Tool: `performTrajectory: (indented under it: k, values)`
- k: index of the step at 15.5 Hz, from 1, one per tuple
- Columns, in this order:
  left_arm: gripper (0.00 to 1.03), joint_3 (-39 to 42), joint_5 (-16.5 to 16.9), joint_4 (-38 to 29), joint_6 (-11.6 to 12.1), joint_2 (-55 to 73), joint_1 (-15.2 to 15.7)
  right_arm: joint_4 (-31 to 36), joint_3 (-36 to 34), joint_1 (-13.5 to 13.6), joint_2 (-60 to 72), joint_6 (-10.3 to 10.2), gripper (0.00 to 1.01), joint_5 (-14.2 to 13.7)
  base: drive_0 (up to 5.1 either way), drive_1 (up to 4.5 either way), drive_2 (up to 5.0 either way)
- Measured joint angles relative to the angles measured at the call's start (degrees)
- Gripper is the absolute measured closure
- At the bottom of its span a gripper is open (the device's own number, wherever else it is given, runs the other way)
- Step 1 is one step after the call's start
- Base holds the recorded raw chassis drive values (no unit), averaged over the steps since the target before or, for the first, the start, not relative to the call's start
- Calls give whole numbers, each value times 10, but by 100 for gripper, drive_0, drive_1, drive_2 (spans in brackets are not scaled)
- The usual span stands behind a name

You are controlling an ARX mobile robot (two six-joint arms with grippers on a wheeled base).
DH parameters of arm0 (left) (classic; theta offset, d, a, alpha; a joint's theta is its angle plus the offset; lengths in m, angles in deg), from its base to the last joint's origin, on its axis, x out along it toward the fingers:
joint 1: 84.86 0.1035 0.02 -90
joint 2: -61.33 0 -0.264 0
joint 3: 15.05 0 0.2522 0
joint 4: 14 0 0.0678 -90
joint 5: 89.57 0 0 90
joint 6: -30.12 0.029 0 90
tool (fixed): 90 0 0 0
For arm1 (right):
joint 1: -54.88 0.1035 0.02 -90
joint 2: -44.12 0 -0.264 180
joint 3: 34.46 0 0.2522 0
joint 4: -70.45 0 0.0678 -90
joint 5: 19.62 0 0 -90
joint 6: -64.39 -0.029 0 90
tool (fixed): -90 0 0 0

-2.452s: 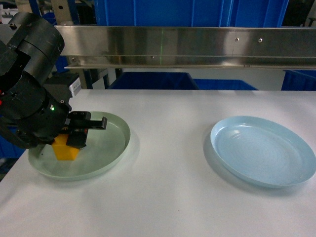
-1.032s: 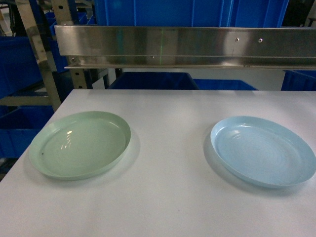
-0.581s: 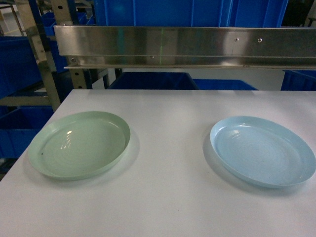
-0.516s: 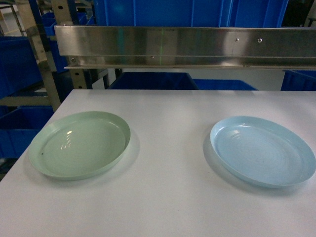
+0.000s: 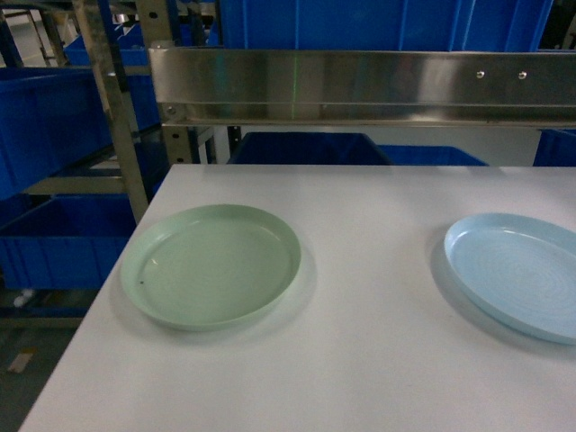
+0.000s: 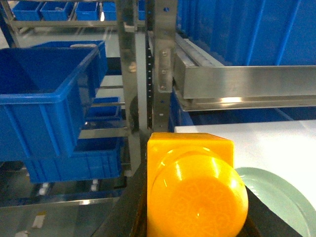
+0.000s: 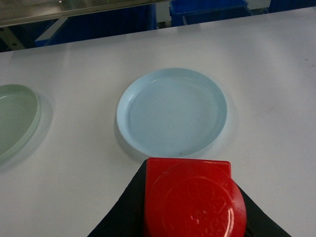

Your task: Sort and place red and yellow blocks in left bins

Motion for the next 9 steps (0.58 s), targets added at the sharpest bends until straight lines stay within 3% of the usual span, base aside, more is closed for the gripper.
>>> performTrajectory:
  k: [9]
  values:
    - [76,0,0,2,0,0,1,-2,0,0,-1,0,74,0,-498,223,262]
